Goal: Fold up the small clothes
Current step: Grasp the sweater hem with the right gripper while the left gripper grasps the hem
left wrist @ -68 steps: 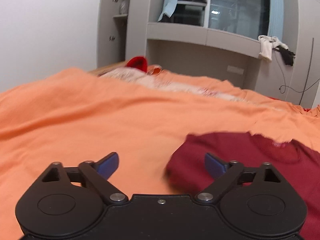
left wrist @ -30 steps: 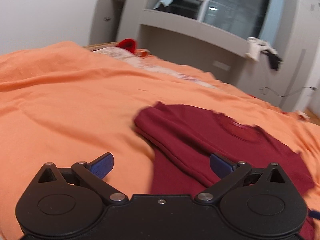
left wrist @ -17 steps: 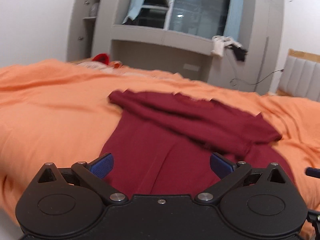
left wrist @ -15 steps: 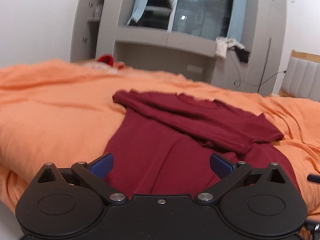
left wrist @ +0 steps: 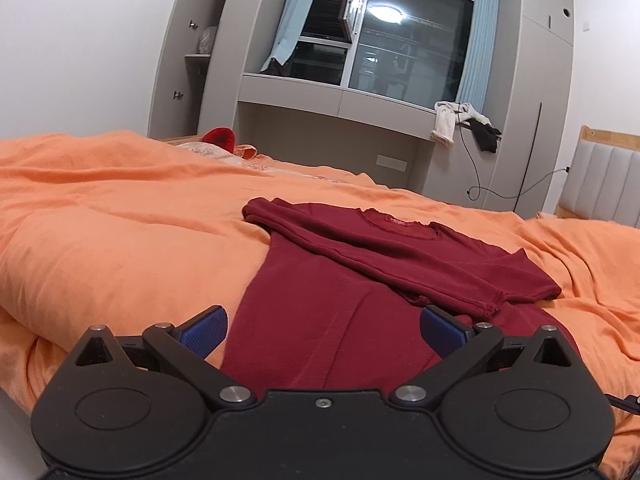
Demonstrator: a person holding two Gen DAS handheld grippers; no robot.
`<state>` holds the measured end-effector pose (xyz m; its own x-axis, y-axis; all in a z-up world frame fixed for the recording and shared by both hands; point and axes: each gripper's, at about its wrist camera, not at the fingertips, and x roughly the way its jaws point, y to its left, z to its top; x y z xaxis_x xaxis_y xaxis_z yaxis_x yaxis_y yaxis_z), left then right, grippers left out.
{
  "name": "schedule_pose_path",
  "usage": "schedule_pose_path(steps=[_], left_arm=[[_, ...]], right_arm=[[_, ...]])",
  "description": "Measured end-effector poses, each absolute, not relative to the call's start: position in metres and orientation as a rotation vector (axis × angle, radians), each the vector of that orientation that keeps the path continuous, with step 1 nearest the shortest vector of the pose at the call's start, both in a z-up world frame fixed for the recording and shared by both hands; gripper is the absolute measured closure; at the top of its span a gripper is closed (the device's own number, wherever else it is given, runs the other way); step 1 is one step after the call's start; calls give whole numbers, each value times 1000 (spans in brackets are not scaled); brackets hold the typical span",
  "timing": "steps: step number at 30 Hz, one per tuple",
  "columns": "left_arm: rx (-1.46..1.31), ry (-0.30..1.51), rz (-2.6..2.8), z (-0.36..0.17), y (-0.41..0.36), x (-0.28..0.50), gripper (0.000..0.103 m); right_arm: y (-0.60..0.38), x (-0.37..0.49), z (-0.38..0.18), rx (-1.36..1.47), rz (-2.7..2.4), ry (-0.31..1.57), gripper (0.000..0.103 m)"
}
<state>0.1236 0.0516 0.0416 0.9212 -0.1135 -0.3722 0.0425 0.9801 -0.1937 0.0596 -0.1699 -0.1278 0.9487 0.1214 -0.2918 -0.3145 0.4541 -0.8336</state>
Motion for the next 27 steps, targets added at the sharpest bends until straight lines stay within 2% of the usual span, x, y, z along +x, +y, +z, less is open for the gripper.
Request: schedule_pose_path(steps=[5,8,10,11,13,14,15,19,27], left_arm=[[-206,397,-70,41,60,123,1],[-212,397,-70,41,61,123,1],[-209,396,-72,40,61,122,1],[-205,396,-75,40,60,122,1],[-195,394,-79,40,59,122,1],[-191,391,-83,41,58,121,1],[-185,386,-91,41,58,120,1],[-111,339,-172,42,49,110,1],[100,263,-359,35,13,81,1]], right_arm=[[-165,60,-152,-1229,208,127,1],[-162,57,-163,-1305,227,80,15],[-158,57,-169,-1336,257,72,37],[-157,56,-169,-1336,272,78,42],[-155,58,-167,-1309,298,93,65],[-155,59,-163,-1274,313,109,72],[-155,59,-157,-1234,323,124,84],[-161,56,-113,-986,345,169,89],[-192,70,-25,-475,362,198,91]])
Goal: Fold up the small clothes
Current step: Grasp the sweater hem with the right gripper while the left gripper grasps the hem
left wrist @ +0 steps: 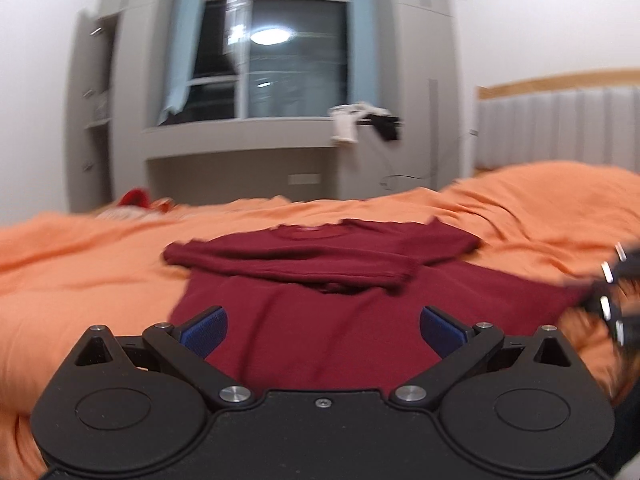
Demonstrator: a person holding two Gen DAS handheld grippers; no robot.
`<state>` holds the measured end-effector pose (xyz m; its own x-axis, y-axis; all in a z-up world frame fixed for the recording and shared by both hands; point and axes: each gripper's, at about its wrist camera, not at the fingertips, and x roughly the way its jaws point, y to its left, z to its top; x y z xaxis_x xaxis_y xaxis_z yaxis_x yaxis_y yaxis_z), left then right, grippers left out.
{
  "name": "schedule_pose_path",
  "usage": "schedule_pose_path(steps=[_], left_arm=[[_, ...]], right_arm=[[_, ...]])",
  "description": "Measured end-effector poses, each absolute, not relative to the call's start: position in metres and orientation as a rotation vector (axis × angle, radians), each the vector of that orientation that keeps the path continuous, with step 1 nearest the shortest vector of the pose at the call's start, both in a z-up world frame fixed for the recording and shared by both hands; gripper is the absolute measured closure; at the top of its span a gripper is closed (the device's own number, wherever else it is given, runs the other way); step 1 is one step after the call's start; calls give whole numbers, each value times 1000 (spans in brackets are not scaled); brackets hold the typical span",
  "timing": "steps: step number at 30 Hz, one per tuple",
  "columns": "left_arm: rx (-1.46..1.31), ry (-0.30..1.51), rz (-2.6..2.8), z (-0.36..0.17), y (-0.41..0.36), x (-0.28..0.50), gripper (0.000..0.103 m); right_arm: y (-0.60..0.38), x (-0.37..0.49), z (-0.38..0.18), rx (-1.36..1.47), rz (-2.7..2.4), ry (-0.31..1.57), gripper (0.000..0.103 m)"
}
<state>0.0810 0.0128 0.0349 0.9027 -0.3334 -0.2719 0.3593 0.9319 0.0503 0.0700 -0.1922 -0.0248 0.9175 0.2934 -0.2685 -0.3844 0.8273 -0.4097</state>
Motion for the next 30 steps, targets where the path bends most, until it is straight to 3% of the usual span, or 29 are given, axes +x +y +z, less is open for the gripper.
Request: schedule_pose_path(steps=[7,11,19,30], left_arm=[[386,206,-376,18,-32,62,1],[564,255,-193,-1,-60,75,1],[651,391,-59,-18,-69,99,1],[784,117,-141,-29,-130,61,1]], right_arm=[[-216,78,5,-328,372,179,92],[-231,70,18,-284,365,158,92],[-250,63,32,-219,366,158,92],[-247,58,40,-189,399,162,92]])
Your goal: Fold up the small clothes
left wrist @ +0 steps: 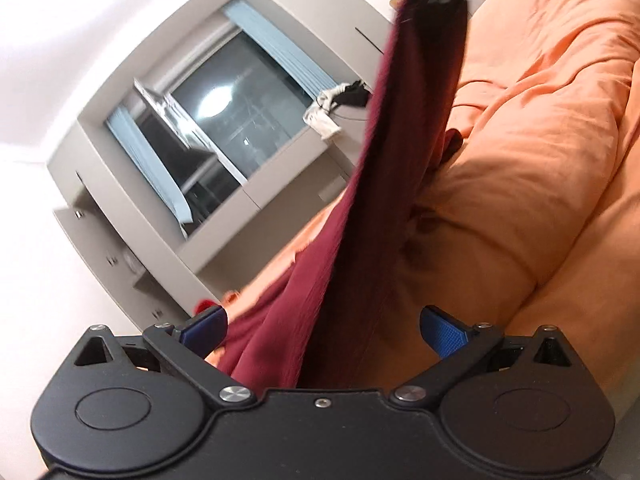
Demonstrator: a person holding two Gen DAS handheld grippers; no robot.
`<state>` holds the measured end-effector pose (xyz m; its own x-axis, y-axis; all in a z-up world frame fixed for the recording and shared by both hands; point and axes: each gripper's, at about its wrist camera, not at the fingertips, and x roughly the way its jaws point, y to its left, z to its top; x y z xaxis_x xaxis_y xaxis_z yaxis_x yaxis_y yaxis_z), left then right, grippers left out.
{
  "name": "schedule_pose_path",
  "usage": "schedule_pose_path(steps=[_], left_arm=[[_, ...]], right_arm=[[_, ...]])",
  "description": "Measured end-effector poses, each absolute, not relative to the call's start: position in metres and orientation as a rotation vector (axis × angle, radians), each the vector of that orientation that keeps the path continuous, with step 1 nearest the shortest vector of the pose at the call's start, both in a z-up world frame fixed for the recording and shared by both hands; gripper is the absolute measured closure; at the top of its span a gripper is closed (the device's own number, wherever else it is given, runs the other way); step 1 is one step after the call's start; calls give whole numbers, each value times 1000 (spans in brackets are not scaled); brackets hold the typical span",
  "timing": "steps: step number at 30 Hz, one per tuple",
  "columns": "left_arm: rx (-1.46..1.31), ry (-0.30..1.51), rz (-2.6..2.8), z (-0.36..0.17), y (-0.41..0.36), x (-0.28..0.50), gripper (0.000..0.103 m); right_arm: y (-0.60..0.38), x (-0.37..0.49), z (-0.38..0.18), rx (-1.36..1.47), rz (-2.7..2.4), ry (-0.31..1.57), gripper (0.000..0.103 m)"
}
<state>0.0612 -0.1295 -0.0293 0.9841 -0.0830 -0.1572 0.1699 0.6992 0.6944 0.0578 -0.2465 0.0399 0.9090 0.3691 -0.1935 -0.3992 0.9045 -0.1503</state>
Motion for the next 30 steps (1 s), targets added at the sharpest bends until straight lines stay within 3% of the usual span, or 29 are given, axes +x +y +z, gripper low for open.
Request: schedule_pose_path(steps=[9,14,17,20,23,25,28,30], left_arm=[[833,104,107,-37,-129,103,2],[741,201,192,-26,-87,118,6],[736,255,201,-26,-69,121,15],[746,287,168,-26,-60,114,31],[757,296,116,-26,-51,111,61],[762,306,76,-27,-47,111,88],[767,288,62,-24,-36,114,99],[760,237,70,-19,-32,113,100]], right_arm=[[-265,45,33,-132,361,144,92],[-272,42,27,-97,344,150,92],[-274,42,26,-89,335,148,92],[-275,41,25,-85,327,151,92],[-274,40,24,-95,320,155,92],[-273,39,24,-116,308,153,92],[-269,35,21,-157,288,141,92],[-268,30,19,-174,277,125,93]])
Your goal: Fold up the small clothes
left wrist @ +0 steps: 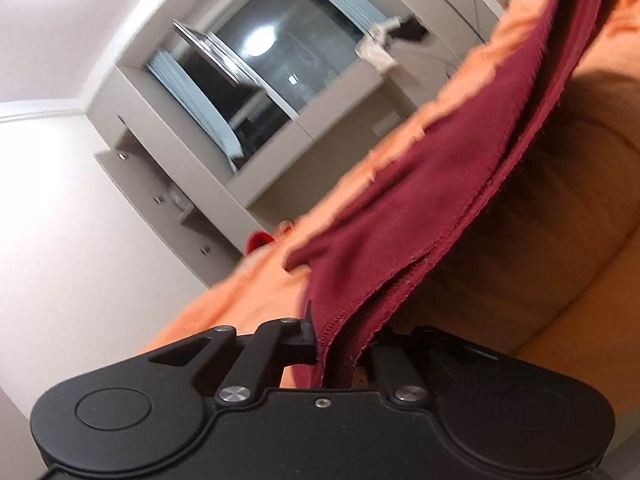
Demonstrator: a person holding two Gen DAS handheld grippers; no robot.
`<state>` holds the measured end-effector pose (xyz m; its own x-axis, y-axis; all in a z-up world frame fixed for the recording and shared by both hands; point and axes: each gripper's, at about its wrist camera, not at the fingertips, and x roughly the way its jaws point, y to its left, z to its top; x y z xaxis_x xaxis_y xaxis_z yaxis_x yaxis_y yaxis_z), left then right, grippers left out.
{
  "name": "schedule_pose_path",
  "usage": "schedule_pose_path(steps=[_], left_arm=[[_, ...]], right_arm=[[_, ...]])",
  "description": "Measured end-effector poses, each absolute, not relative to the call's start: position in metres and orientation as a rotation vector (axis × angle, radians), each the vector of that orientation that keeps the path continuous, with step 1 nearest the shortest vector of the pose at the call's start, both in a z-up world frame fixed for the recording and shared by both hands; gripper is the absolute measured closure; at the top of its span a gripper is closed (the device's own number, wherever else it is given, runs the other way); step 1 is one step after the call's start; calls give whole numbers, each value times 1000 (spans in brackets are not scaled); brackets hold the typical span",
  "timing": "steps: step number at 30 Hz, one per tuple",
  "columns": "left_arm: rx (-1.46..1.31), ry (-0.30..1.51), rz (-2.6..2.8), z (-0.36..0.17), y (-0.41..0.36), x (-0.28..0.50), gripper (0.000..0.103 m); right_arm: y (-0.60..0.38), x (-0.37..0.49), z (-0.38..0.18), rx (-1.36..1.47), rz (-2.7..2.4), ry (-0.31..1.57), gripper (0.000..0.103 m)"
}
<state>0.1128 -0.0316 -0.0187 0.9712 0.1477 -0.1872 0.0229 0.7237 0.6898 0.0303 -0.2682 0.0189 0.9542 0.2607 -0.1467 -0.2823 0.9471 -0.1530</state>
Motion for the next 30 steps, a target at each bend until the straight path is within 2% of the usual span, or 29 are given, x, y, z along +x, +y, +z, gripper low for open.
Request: schedule_pose_path(steps=[8,19,22,30], left_arm=[[713,117,2,14,-30,63,100],[591,67,-169,68,-27,-37,100],[590,84,-193,75,-26,-43,99],[425,148,-235,109,-10,12,98]], right_arm=[[-283,-10,22,-159,205,17,96],[-299,-95,50,-161,167,-60,96],[-302,-89,54,-145,176,-66,96],[-305,-9,75,-185,192,-108,96]])
